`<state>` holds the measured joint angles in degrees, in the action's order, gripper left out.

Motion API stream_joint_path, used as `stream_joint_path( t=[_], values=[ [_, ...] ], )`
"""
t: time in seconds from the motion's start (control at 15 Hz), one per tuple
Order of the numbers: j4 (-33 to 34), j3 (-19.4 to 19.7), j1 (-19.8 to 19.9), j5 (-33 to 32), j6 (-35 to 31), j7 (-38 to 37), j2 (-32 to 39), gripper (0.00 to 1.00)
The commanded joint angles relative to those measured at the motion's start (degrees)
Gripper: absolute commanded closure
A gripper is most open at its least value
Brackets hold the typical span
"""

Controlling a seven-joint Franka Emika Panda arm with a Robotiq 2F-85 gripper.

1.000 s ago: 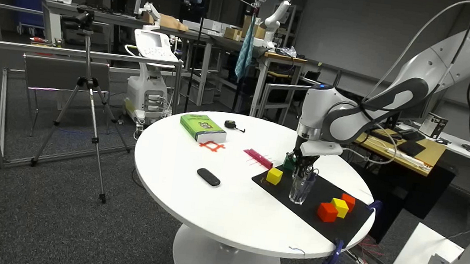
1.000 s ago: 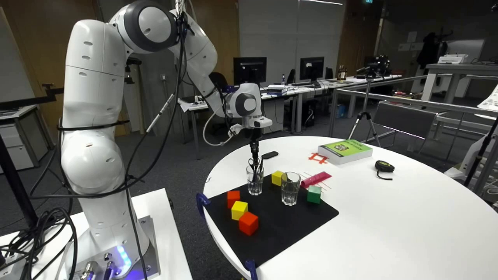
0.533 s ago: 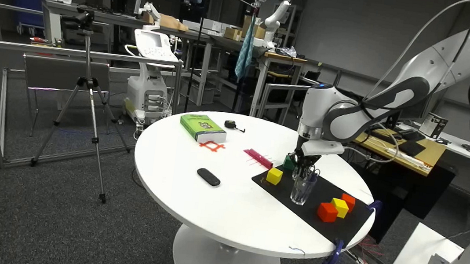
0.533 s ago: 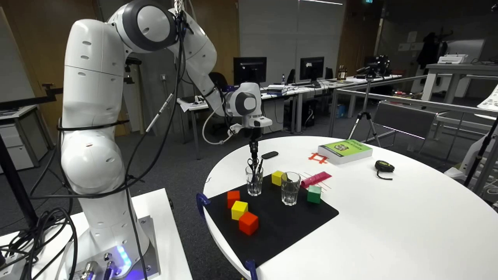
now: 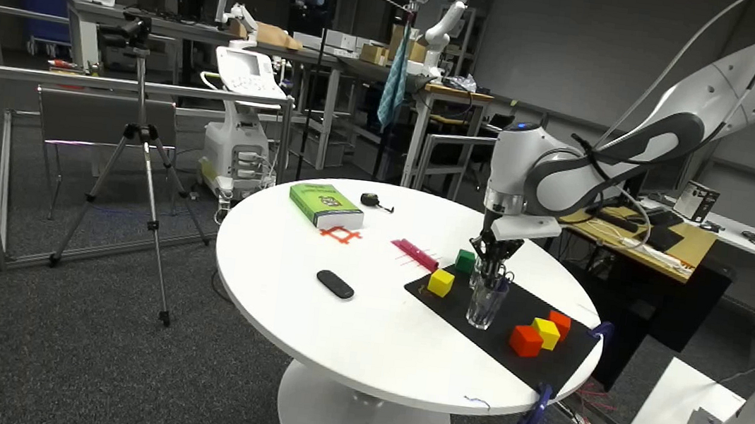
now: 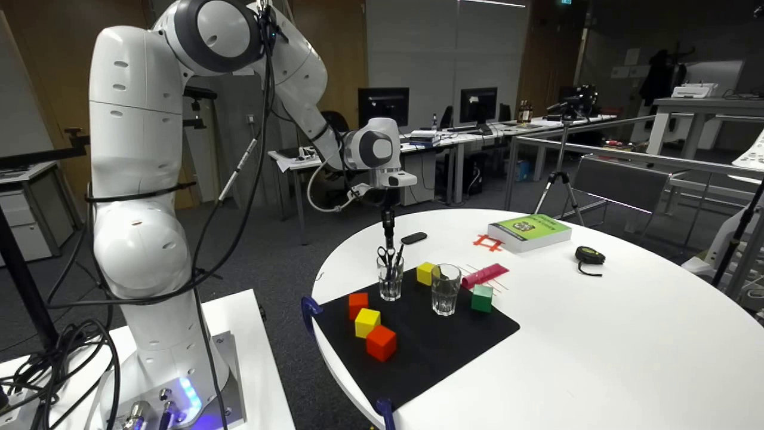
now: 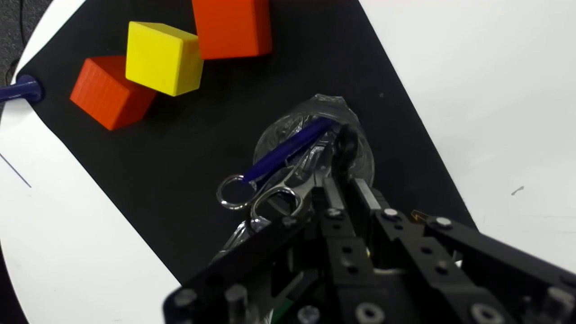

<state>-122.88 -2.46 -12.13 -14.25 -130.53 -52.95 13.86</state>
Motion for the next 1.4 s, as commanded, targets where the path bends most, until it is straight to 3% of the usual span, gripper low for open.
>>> stream_joint_path(
  t=[0.0,0.67,0.73,0.87,1.33],
  values=[
    [0.6,-0.52,0.32,0.96,3.73,2.11,-2.75,0.96],
    [1.1,-1.24,0.77,1.58,5.27,3.99,-3.98,0.96],
    [1.04,-1.22,0.79,1.47,5.03,4.22,-3.75,0.62],
    [0.89,-1.13,0.84,1.55,4.7,4.11,-3.33,0.53],
    [0.82,-0.98,0.83,1.31,4.98,3.88,-2.18,0.01]
  ],
)
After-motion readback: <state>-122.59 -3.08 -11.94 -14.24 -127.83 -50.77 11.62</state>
